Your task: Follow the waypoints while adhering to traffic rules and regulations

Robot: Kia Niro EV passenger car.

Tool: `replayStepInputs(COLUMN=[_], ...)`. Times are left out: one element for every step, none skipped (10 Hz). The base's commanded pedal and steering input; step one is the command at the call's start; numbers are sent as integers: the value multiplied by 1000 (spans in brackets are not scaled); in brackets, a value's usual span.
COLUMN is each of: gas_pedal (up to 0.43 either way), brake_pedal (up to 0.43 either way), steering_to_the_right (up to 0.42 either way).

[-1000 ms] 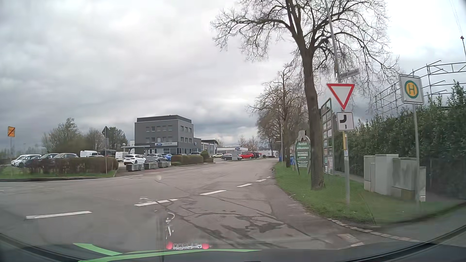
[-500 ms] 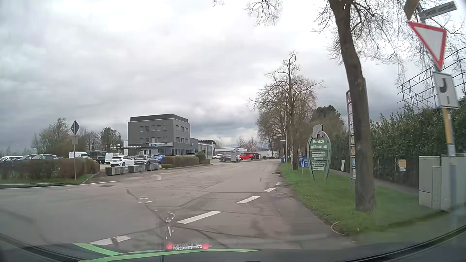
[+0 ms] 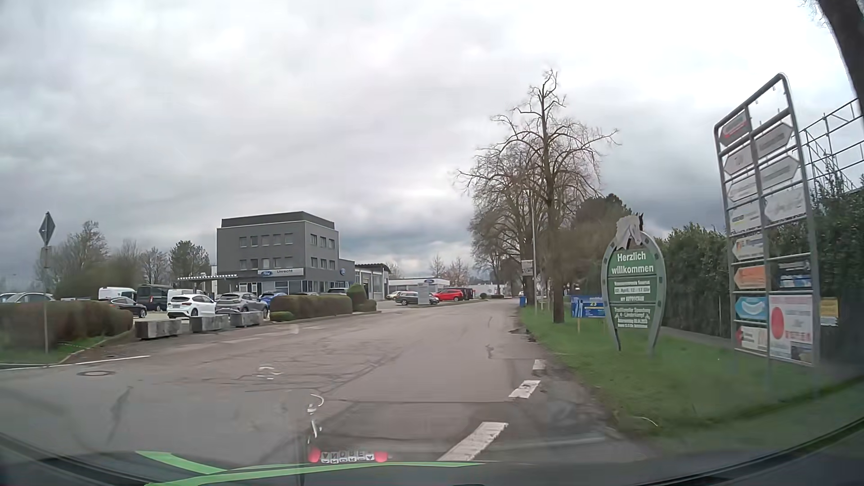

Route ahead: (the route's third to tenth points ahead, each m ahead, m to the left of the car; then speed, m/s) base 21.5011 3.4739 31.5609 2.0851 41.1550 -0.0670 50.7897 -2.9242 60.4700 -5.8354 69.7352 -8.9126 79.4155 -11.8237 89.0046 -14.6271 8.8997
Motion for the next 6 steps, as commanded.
replayStepInputs(gas_pedal=[157,157,157,157,169,169], brake_pedal=[0,0,0,0,0,0], steering_to_the_right=[27,28,29,29,29,29])
